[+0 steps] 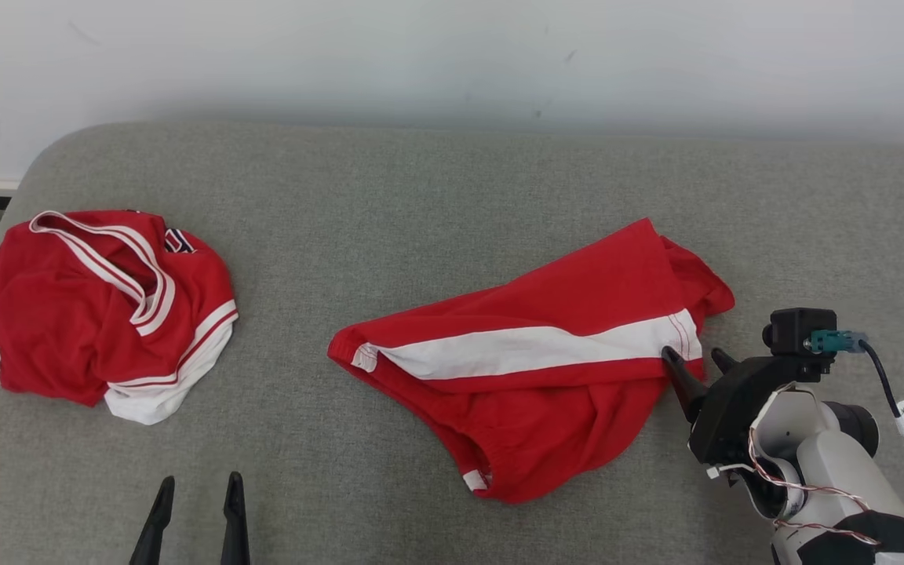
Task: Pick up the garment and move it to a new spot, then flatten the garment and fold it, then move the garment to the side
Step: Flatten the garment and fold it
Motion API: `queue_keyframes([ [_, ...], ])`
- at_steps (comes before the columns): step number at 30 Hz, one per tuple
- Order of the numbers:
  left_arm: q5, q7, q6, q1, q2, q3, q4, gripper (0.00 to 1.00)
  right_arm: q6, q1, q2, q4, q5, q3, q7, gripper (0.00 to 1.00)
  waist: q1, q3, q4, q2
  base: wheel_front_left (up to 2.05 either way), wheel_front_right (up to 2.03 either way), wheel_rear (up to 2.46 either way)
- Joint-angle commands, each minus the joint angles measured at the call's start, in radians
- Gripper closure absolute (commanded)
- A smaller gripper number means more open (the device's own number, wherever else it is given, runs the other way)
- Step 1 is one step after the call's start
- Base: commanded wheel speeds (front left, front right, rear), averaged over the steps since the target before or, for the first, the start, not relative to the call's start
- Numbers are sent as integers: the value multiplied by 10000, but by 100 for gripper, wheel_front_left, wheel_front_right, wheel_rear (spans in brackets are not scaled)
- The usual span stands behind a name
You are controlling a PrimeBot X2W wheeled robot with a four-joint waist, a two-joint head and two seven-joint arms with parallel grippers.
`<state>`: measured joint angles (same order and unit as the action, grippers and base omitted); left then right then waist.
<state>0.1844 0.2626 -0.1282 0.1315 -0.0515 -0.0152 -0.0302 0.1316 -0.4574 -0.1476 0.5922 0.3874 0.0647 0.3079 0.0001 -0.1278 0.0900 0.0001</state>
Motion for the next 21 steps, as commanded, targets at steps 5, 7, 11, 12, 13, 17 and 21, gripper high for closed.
queue_keyframes([
  [5, -51, 33, -19, -172, 17, -32, 2, 0, -19, -423, 19, 485, 224, 263, 132, 0, -1, -247, 206, -1, 0, 0, 0],
  [7, -60, 33, -14, -204, 16, -34, 2, 0, -19, -516, 1, 607, 263, 371, 95, 0, -1, -273, 207, -1, 0, 0, 0],
  [11, -51, 33, -18, -201, 16, -5, -3, 0, -19, -640, 7, 805, 337, 537, -38, 67, -1, -302, 173, -1, 0, 0, 0],
  [12, -49, 33, -18, -204, 16, -6, -13, 0, -19, -642, -3, 848, 368, 573, -95, 100, -1, -301, 163, -1, 0, 0, 0],
  [13, -51, 33, -19, -207, 16, -18, -24, 0, -19, -643, -36, 888, 415, 608, -130, 100, -1, -297, 151, -1, 0, 0, 0],
  [17, -50, 33, -21, -217, 18, -65, -50, 0, -19, -653, -177, 1032, 516, 638, -322, 100, -1, -256, 82, -1, 0, 0, 0],
  [21, -42, 33, -22, -204, 17, -119, -66, 0, -19, -712, -345, 983, 543, 659, -601, 100, -1, -202, -14, -1, 0, 0, 0],
])
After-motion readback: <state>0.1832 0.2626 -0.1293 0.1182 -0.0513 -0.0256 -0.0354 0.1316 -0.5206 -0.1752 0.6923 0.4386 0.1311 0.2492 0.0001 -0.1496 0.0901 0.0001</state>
